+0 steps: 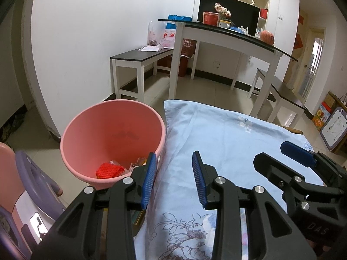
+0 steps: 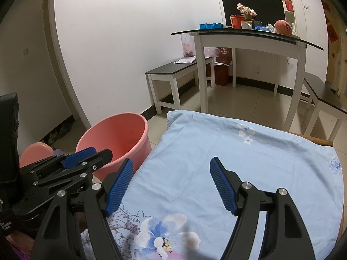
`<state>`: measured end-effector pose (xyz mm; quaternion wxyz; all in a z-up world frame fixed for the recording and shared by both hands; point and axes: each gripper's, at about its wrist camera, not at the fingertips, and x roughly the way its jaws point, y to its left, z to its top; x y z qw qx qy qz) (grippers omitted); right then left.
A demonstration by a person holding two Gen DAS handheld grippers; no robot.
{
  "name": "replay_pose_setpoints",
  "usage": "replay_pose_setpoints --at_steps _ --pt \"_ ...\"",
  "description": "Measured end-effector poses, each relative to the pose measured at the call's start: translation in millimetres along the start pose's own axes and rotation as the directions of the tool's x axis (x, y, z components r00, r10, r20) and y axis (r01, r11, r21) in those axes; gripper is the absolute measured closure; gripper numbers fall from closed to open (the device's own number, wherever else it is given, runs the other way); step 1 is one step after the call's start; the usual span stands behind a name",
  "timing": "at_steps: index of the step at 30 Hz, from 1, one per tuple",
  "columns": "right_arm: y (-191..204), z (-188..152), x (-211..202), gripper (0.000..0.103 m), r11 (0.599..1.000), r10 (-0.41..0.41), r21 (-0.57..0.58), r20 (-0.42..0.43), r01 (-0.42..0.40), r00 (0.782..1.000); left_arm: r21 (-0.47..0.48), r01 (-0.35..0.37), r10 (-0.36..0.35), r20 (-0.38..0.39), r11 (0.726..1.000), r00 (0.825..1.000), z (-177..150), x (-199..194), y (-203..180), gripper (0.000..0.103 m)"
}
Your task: Collect trash
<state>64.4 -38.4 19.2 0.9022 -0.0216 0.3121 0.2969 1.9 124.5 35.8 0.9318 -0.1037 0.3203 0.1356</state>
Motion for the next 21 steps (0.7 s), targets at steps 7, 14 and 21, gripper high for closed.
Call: replay_pose_setpoints --at_steps 7,14,21 --pt "0 0 0 0.031 1.0 0.001 0.002 0.0 -0.001 1.0 -0.001 0.002 -0.002 -0.004 1.0 1.0 -5 1 1 0.068" --pt "-3 -4 1 0.031 1.0 0.001 0.008 -0.003 -0.001 1.0 -0.001 0.0 0.0 -0.006 1.0 1.0 -9 1 2 0.068" --pt "-6 -7 3 0.031 1.0 -0.002 0.014 -0.006 0.002 1.0 0.004 -0.006 0.006 -0.006 1.0 1.0 -14 -1 3 0.068"
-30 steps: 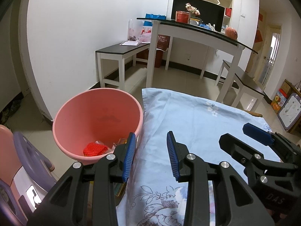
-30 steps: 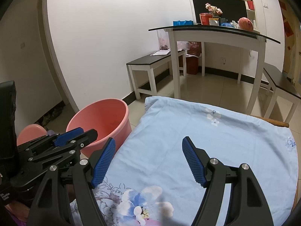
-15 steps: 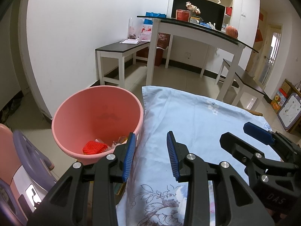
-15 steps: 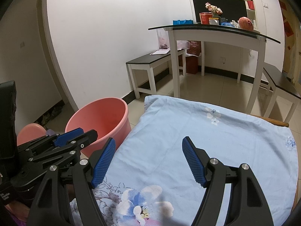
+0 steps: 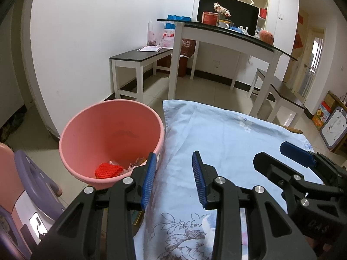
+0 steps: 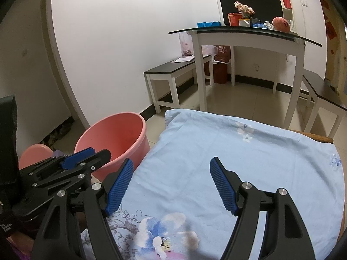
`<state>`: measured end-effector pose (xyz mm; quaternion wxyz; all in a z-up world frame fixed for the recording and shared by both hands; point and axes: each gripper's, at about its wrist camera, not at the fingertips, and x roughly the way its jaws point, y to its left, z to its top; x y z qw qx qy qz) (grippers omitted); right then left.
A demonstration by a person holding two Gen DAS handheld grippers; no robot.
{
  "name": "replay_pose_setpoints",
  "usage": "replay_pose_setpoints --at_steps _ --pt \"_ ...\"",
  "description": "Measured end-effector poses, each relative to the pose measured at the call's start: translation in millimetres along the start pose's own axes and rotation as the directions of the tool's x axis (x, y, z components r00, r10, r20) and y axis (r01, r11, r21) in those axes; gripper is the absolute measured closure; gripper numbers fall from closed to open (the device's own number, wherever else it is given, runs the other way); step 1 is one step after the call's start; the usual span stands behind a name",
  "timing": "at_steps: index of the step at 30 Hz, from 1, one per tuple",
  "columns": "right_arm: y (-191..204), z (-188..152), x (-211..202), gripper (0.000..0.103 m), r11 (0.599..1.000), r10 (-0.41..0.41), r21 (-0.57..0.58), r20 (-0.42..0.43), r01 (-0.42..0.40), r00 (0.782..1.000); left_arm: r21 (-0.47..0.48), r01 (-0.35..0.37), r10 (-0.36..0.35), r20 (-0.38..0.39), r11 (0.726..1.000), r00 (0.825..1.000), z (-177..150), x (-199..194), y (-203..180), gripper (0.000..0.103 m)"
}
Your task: Collect trash
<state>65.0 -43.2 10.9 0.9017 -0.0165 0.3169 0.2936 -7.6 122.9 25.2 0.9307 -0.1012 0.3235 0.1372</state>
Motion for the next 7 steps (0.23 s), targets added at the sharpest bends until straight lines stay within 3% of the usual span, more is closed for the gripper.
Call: replay_pose_setpoints --at_steps 7 --pt "-2.1 -1.0 0.0 0.031 1.0 -0.003 0.003 -0.003 0.003 1.0 -0.002 -0.003 0.003 -0.012 1.0 1.0 -4.9 -3.5 1.2 0.068"
